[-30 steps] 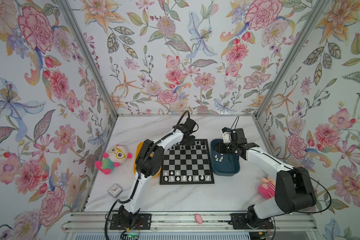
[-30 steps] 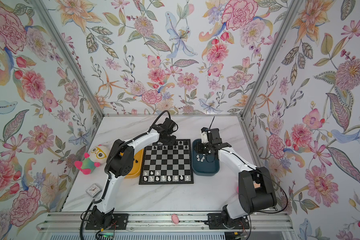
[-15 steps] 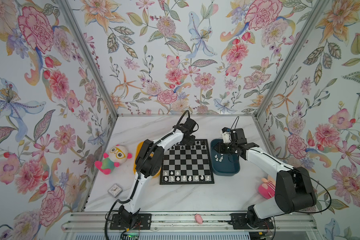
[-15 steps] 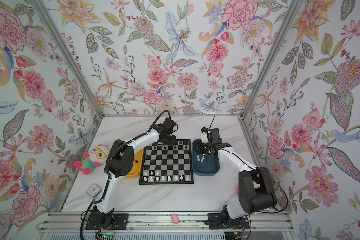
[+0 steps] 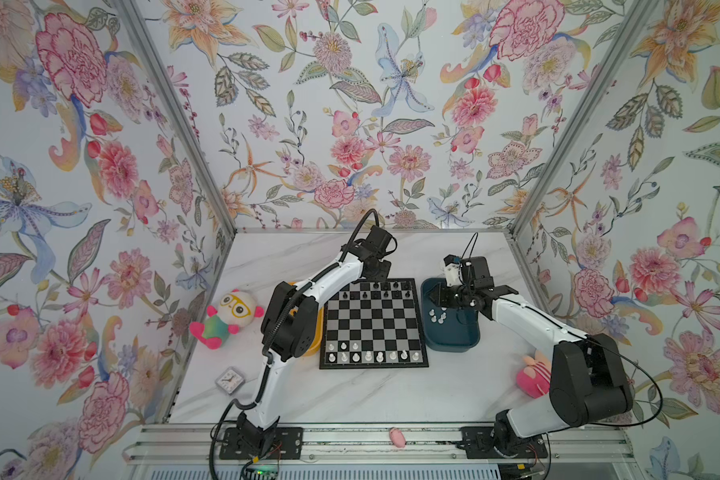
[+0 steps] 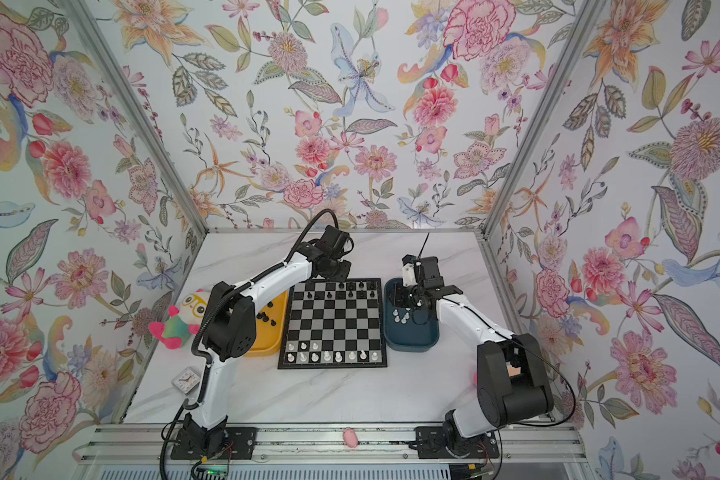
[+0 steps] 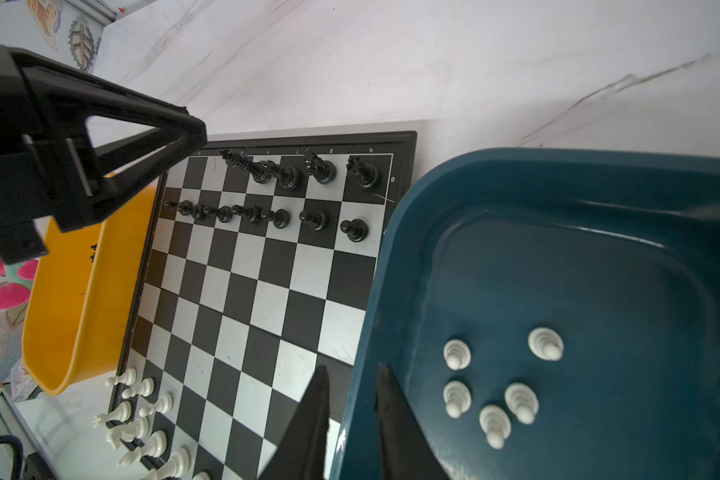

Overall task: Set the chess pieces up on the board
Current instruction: 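Release the piece and swing the left gripper back over the yellow tray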

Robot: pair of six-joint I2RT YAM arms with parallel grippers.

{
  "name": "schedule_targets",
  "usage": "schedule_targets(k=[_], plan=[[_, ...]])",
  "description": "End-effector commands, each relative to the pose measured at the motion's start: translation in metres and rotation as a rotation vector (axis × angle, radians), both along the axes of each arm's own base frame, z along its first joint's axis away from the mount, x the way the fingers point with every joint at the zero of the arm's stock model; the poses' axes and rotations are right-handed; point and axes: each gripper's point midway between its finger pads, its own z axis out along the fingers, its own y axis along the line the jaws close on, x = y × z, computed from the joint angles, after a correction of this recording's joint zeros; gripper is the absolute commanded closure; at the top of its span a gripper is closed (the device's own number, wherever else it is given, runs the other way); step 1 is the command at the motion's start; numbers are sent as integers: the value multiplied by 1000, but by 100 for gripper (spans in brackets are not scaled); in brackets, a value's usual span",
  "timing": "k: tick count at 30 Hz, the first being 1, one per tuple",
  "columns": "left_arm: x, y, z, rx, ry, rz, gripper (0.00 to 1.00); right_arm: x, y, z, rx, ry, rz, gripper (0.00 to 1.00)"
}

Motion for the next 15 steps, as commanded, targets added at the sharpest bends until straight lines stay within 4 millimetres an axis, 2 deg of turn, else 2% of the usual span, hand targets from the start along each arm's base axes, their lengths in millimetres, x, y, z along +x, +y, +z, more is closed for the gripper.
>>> schedule_targets(k=[1,5,9,15], plan=[[-6,12,43,26,-84,12,71,-1,-2,-1,11,9,-10,77],[-11,29,66,46,-123,46,71,-1,0,1,14,4,-7,77],[-18,54,81,68,-157,98,70,0,2,2,17,3,-1,77],[-37,103,78,84,-144,207,69,0,7,2,21,1,12,77]])
